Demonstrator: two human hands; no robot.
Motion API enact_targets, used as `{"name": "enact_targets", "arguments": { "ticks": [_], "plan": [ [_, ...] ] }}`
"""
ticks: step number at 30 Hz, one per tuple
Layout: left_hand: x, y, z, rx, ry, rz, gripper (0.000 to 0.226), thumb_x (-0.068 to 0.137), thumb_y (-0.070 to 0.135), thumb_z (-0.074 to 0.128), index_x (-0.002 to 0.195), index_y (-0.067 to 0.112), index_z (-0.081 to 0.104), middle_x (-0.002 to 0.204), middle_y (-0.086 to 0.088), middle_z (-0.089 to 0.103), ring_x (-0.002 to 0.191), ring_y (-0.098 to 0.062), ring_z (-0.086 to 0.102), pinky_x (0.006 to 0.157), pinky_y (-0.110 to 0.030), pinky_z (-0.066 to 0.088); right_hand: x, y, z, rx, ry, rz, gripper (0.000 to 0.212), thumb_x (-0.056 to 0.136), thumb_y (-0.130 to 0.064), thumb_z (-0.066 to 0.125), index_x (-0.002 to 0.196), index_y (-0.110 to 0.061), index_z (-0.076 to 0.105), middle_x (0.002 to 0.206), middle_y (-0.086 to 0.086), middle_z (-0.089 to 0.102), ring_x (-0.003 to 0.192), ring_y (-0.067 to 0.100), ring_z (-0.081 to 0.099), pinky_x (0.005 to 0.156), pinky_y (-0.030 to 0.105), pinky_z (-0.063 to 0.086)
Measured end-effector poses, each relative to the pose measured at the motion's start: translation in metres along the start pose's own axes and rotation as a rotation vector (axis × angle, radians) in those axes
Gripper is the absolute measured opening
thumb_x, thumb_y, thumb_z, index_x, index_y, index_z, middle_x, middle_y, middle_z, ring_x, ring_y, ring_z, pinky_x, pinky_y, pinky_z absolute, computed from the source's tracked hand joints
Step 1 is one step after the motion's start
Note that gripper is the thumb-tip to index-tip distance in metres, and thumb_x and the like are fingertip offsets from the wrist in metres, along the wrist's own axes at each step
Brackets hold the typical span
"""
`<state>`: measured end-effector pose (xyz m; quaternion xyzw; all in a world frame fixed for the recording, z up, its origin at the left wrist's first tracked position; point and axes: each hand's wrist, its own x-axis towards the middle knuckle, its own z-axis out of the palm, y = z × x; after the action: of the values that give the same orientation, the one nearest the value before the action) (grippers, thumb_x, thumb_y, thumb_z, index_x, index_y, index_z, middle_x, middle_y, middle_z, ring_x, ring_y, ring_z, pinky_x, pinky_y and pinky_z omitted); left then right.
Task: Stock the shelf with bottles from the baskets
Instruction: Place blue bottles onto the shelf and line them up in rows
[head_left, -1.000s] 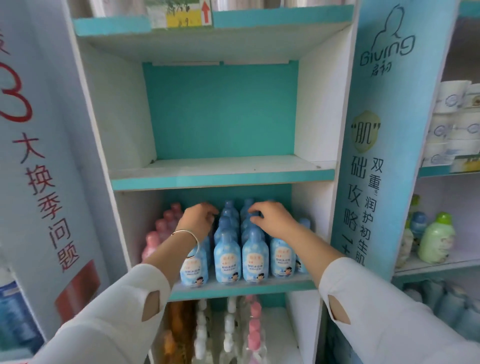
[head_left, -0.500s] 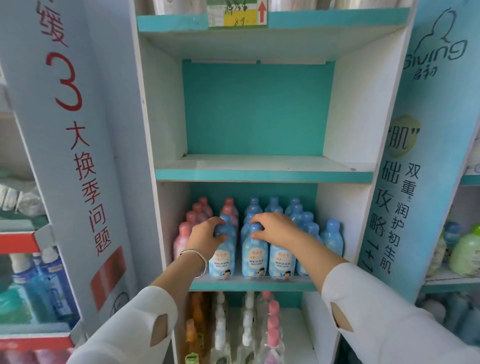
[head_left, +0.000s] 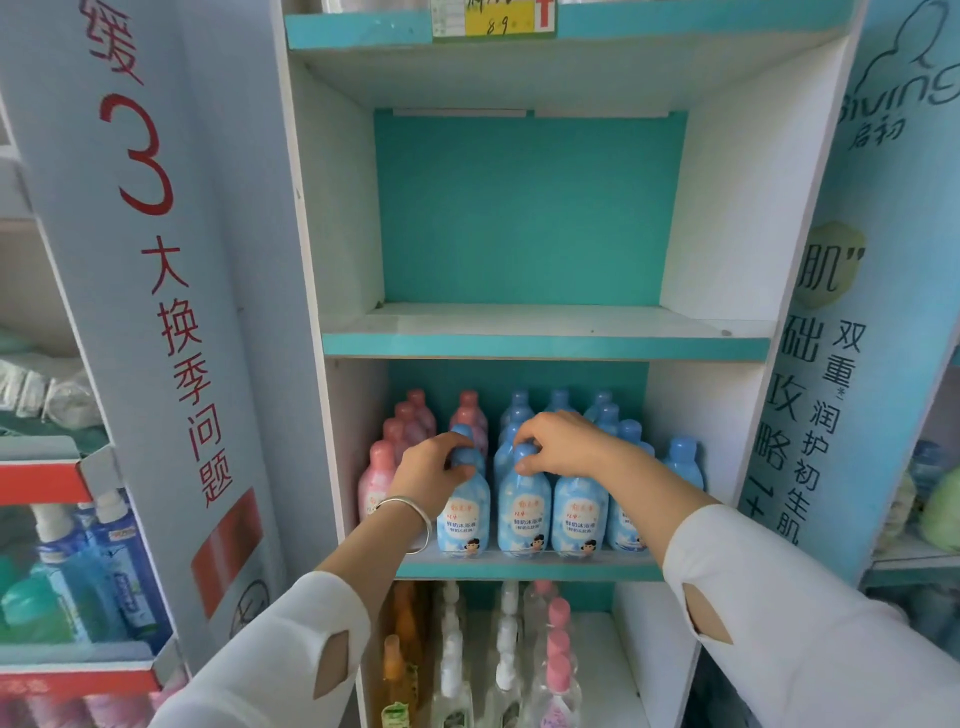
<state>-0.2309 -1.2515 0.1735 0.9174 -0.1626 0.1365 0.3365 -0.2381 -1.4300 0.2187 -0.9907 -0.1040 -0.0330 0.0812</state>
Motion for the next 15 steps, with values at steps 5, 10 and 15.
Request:
{"name": "enact_targets", "arguments": {
  "ticks": [5,10,15],
  "plan": [
    [0.0007,-0.0003,-0.0026,0.001,-0.02,0.011,0.031,0.087,0.013,0.059,0.118,0.012,0.062,0.106,-0.013,0.067,0.098,-0.029,0.06,0.084,-0.03,0.044,0.0007,-0.0006,-0.0038,0.028,-0.005,-0.018,0.024,0.082,-0.033,0.067,0.101,-0.018,0.065,0.069,-0.009,0.046,0.079,0.017,0.048,0.069,0.026,0.031],
    [0.0017,-0.0015,-0.0036,0.019,-0.036,0.023,0.032,0.088,0.014,0.059,0.12,0.012,0.06,0.107,-0.013,0.067,0.098,-0.029,0.06,0.081,-0.026,0.042,-0.0005,0.0,-0.0094,0.043,-0.035,-0.047,0.029,0.084,-0.028,0.067,0.108,-0.012,0.066,0.067,-0.009,0.045,0.072,0.013,0.046,0.061,0.026,0.033],
    [0.0028,-0.0018,-0.0041,0.04,-0.015,0.032,0.032,0.088,0.016,0.059,0.119,0.014,0.062,0.107,-0.013,0.067,0.097,-0.029,0.059,0.079,-0.027,0.042,-0.0018,0.0004,-0.0068,0.047,-0.017,-0.022,0.023,0.083,-0.03,0.068,0.096,-0.011,0.065,0.064,-0.005,0.045,0.071,0.016,0.045,0.053,0.024,0.03]
  ]
}}
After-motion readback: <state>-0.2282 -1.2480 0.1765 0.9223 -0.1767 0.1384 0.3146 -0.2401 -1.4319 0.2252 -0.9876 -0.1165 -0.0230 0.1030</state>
